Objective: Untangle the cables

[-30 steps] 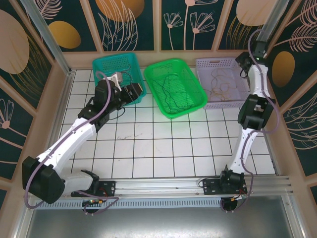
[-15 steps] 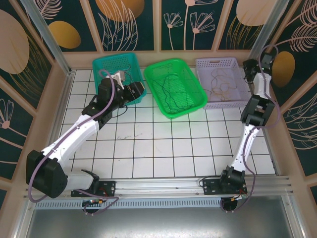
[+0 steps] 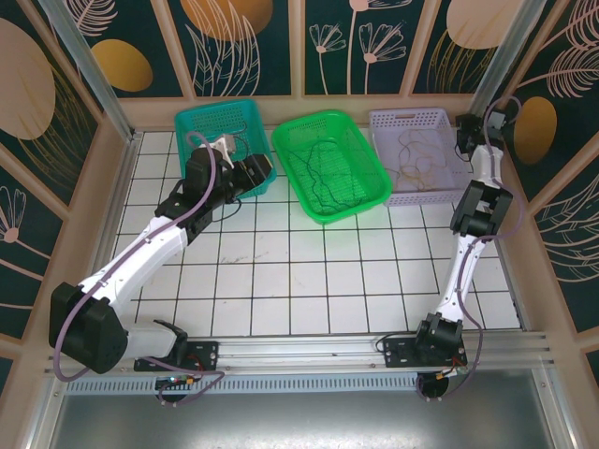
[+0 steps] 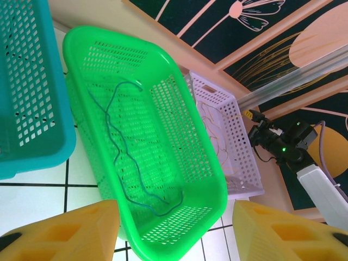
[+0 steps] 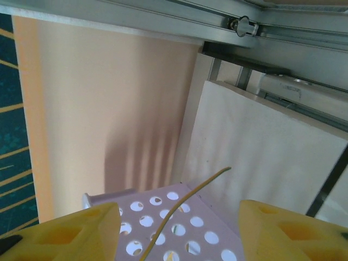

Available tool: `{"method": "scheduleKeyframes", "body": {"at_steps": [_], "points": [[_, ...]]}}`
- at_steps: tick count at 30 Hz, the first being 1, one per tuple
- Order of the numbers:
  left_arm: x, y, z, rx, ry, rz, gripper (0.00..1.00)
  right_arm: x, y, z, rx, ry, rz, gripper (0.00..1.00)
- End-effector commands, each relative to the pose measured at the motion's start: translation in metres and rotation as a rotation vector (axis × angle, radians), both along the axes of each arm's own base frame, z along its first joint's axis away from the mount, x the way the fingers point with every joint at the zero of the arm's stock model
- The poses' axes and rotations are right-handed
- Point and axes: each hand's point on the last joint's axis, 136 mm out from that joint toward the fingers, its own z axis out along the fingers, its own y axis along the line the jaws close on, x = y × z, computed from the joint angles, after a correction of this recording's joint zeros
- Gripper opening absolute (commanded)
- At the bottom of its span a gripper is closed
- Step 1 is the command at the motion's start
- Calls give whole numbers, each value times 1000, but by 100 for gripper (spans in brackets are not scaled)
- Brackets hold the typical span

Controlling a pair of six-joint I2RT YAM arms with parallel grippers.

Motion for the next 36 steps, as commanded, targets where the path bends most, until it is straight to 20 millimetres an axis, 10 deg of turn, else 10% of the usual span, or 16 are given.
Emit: {"method": "scheduleKeyframes", "body": {"at_steps": [1, 11, 18, 24, 32, 36], "points": [[0, 0, 1, -11, -5, 17, 57, 16, 10, 8, 45, -89, 30, 56], [-4, -2, -6, -2, 17, 24, 56, 31, 22, 7, 79, -174, 44, 34], [-2, -5, -8, -5, 26, 23, 55, 36, 19, 66, -1, -283, 27, 0], [2, -10, -8, -10, 23, 19, 55, 24, 21, 118, -59, -280, 17, 0], [4, -15, -6, -12, 19, 12, 54, -3, 48, 128, -226, -100, 28, 0], [3, -13, -7, -11, 20, 18, 54, -15, 65, 126, -283, -9, 9, 21]]}}
